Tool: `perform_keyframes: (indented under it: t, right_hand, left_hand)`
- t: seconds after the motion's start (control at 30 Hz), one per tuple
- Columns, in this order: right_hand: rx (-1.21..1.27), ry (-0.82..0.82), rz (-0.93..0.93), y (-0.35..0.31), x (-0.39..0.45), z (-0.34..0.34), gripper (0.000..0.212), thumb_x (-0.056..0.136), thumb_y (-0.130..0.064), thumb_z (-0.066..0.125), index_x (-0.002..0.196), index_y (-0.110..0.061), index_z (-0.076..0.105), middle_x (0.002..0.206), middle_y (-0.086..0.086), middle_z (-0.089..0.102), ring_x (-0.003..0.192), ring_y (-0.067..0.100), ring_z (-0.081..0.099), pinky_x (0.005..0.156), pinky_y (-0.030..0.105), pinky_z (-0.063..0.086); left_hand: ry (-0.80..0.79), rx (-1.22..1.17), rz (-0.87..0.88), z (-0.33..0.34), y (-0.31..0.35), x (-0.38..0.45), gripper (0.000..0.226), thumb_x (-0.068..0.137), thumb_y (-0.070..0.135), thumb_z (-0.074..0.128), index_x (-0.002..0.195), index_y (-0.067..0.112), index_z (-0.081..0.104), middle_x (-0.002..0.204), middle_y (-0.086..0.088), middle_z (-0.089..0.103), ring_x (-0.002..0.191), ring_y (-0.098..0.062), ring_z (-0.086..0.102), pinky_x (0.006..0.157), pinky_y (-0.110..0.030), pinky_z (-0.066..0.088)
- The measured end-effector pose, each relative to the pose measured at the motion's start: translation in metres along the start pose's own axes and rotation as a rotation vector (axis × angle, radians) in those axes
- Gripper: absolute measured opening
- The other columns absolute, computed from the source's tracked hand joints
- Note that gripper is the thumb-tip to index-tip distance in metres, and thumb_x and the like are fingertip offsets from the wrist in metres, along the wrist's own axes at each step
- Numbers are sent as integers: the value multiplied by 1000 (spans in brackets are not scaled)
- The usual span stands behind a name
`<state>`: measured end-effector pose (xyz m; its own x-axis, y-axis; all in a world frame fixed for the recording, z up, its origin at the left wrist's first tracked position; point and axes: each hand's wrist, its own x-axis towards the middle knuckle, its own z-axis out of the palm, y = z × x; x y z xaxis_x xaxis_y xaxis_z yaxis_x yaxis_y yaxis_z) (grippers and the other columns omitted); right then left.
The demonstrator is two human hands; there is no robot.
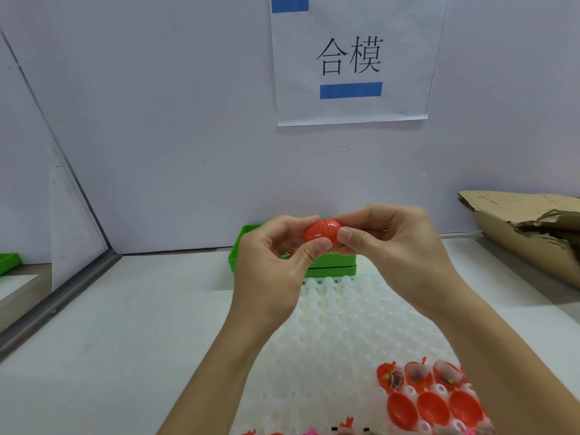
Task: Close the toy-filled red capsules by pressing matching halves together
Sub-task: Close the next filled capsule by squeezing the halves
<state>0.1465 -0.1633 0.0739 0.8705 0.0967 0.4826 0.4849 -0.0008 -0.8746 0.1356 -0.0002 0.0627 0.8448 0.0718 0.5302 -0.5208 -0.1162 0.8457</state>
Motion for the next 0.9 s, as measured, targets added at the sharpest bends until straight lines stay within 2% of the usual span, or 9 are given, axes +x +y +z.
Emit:
perform_keyframes:
  t: [0.13,0.23,0.47,0.63,0.77,0.83,0.9]
  right_hand:
    - [-35,22,-32,-3,1,1,22,82,5,73,77,-16,75,71,-1,76,66,14,75,66,16,56]
    - [-89,13,-47,-4,0,0,28,80,10,74,73,-17,74,68,-5,75,63,11,74,63,13,55]
    - [-151,-20,-59,0,1,-4,33,78,18,71,73,-14,75,72,-1,77,65,14,75,65,16,57]
    - [-171,-29,-12,6,0,-1,22,81,15,70,79,-6,75,77,5,76,68,16,75,66,19,58]
    - [-176,-43,-36,8,-1,6,19,89,7,66,84,-12,68,82,4,74,76,13,74,70,21,58]
    - [-131,-46,-29,8,-2,6,13,90,0,68,91,-12,71,83,4,76,76,15,75,72,23,59]
    - [-92,-54,-44,5,-1,5,18,89,0,69,95,-15,75,84,0,78,78,13,76,73,19,58]
  left_hand:
    - [48,0,5,5,-1,-1,25,78,3,79,95,20,76,85,5,78,82,-11,75,79,-25,60]
    - [53,3,-3,7,-2,-3,27,77,-4,77,95,16,77,86,2,78,83,-12,75,79,-27,60]
    - [-11,123,57,6,-1,-3,36,75,-16,73,94,14,78,88,8,76,80,-1,72,72,-9,53]
    - [-56,314,174,4,-2,-2,33,78,-15,70,105,4,76,90,7,72,82,7,67,74,-7,50]
    - [-3,240,124,2,-2,0,27,81,-2,75,104,11,78,89,6,76,86,-6,70,79,-18,55]
    - [29,185,87,3,-2,-1,25,82,0,75,103,14,78,87,8,76,84,-6,72,79,-19,56]
    - [36,144,71,4,-1,-2,26,83,0,74,102,18,78,85,11,76,83,-5,71,78,-16,55]
